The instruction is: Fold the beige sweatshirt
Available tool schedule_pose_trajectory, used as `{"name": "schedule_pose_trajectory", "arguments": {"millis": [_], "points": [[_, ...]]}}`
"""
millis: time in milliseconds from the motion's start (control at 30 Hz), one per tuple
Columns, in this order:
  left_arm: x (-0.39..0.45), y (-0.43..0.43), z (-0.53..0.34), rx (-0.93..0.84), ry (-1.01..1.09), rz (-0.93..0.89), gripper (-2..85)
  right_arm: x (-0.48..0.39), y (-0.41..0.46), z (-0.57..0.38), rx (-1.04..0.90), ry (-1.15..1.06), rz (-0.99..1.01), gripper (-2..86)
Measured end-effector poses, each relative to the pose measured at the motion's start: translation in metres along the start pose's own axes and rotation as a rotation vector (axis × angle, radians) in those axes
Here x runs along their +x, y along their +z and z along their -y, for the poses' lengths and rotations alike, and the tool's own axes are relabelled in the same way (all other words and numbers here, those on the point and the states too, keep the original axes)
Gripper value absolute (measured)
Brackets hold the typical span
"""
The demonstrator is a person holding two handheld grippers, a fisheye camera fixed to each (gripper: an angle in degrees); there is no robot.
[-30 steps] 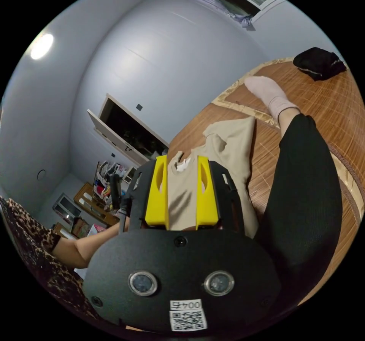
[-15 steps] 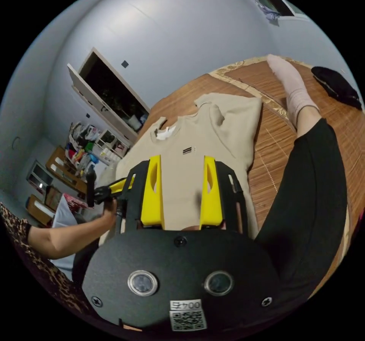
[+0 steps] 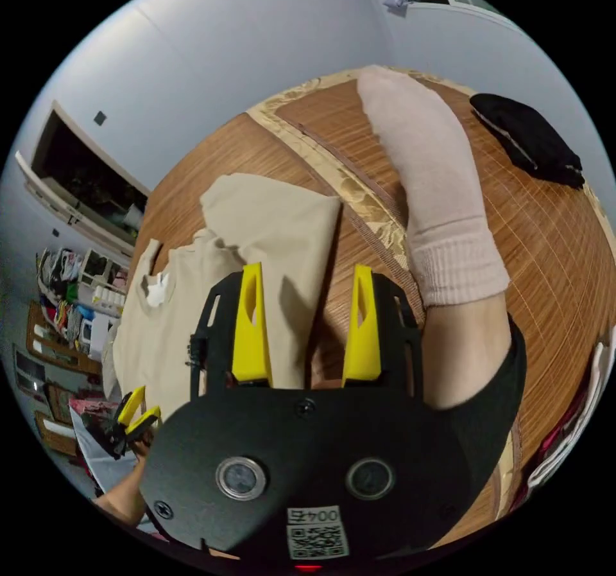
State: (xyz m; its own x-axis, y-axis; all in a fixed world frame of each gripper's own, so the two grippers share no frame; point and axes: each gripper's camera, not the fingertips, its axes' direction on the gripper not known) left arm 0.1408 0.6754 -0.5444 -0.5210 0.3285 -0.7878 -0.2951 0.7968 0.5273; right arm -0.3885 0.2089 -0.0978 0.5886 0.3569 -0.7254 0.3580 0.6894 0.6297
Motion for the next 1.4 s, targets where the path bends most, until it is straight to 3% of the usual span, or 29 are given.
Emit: {"name": "schedule_pose_trajectory", "arguments": {"millis": [167,233,300,400,533,667,800,900,1100,1300,1400], "points": [[-0.001,-0.004,-0.004,0.004,0.002,0.000,16.3,-0.016,0.025,0.016,-0.080,-0.029,0.091,4.7],[-0.001,-0.006,-0.005,0.004,0.002,0.001,16.1,-0.054,-0.004,0.009,0.048,-0.145,0.091,4.1],[-0.001,-0.008,-0.006,0.004,0.003,0.004,16.1,-0.137,-0.043,-0.020,0.164,-0.451,0.057,4.2],[0.000,-0.012,-0.007,0.002,0.005,0.008,16.1,-0.236,-0.049,-0.087,0.144,-0.905,0.014,5.2],[0.000,-0.015,-0.009,0.000,0.004,0.005,16.1,-0.284,-0.028,-0.153,0.055,-1.163,-0.019,6.4],[0.000,-0.019,-0.011,0.003,0.004,0.006,16.2,-0.262,-0.035,-0.122,0.104,-0.963,0.060,8.1],[0.002,-0.023,-0.013,0.003,0.005,0.008,16.2,-0.208,-0.005,-0.023,-0.035,-0.592,0.216,12.6],[0.004,-0.026,-0.014,0.006,0.008,0.012,16.2,-0.176,0.034,0.028,-0.107,-0.416,0.218,13.8],[0.007,-0.031,-0.016,0.011,0.010,0.017,16.1,-0.124,0.109,0.082,-0.271,-0.063,0.429,15.4],[0.012,-0.035,-0.016,0.015,0.014,0.025,16.2,-0.131,0.122,0.087,-0.276,-0.079,0.565,4.7],[0.014,-0.037,-0.016,0.016,0.016,0.028,16.3,-0.155,0.096,0.088,-0.215,-0.171,0.481,4.1]]}}
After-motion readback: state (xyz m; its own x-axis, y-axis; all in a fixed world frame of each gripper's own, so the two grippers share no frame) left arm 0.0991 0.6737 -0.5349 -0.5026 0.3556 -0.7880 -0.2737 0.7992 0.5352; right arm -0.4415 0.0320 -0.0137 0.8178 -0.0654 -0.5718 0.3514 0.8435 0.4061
